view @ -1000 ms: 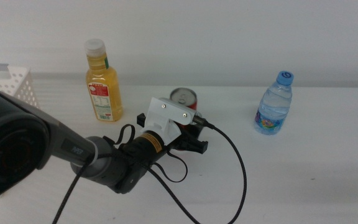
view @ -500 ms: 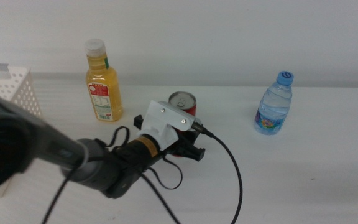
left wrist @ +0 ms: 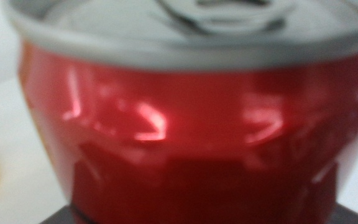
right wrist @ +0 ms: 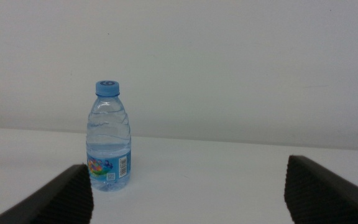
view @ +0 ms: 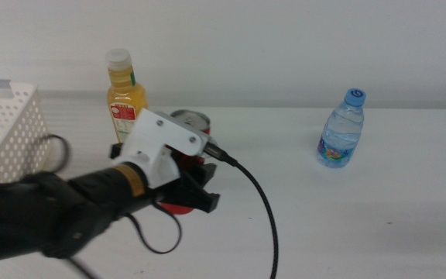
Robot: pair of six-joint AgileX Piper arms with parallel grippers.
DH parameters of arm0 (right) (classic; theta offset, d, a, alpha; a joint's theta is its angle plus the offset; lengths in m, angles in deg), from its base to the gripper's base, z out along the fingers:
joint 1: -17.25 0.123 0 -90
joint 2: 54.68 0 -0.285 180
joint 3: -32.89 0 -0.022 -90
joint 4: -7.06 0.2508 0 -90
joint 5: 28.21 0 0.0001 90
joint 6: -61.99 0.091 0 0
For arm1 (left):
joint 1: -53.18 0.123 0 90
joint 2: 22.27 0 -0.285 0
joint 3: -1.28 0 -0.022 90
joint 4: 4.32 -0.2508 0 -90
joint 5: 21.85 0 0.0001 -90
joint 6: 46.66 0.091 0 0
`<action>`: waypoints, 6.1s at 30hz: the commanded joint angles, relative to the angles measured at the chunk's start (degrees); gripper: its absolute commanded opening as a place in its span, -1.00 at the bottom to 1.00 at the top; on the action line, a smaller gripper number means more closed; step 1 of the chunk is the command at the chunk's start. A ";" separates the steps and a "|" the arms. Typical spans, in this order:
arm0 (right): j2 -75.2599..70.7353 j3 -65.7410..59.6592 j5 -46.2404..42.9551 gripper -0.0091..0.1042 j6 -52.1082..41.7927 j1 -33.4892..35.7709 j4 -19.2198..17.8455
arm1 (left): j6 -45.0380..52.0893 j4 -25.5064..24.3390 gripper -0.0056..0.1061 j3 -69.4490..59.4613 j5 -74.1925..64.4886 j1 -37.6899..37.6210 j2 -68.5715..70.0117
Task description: Use arms to grab the bottles and put them into the dustbin to the left of the table.
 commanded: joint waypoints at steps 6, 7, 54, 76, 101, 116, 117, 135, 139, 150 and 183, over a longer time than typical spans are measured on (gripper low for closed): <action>-2.19 -2.52 -0.07 0.60 -0.29 0.00 -0.21 | -0.35 1.43 -0.93 3.18 -31.43 -0.23 16.14; -2.19 -2.52 -0.07 0.60 -0.29 0.00 -0.21 | -0.35 1.71 -0.93 4.69 -37.02 -0.23 17.48; -2.19 -2.52 -0.07 0.60 -0.29 0.00 -0.21 | 41.49 8.13 -0.92 54.06 -88.55 57.45 -22.75; -2.19 -2.52 -0.07 0.60 -0.29 0.00 -0.21 | 32.77 0.59 0.78 57.44 -92.64 53.26 -21.17; -2.19 -2.52 -0.07 0.60 -0.29 0.00 -0.21 | 14.24 4.59 0.78 12.12 -58.20 17.46 37.17; -2.19 -2.52 -0.07 0.60 -0.29 0.00 -0.21 | 12.04 9.74 0.78 -22.36 -4.22 16.85 38.75; -2.19 -2.52 -0.07 0.60 -0.29 0.00 -0.21 | 11.63 9.74 0.78 -22.64 -3.58 16.85 38.05; -2.19 -2.52 -0.07 0.60 -0.41 0.00 -0.21 | 2.64 7.41 0.78 -22.21 29.07 16.85 9.38; -2.19 -2.52 -0.07 0.60 -0.41 0.00 -0.21 | 2.84 7.41 0.78 -19.29 31.95 16.85 2.78; -2.19 -2.52 -0.07 0.60 -0.41 0.00 -0.21 | 2.91 7.22 0.78 -4.88 29.63 16.85 -12.31; -2.19 -2.52 -0.07 0.60 -0.41 0.00 -0.21 | -0.26 -0.35 0.78 6.19 29.16 21.48 -22.71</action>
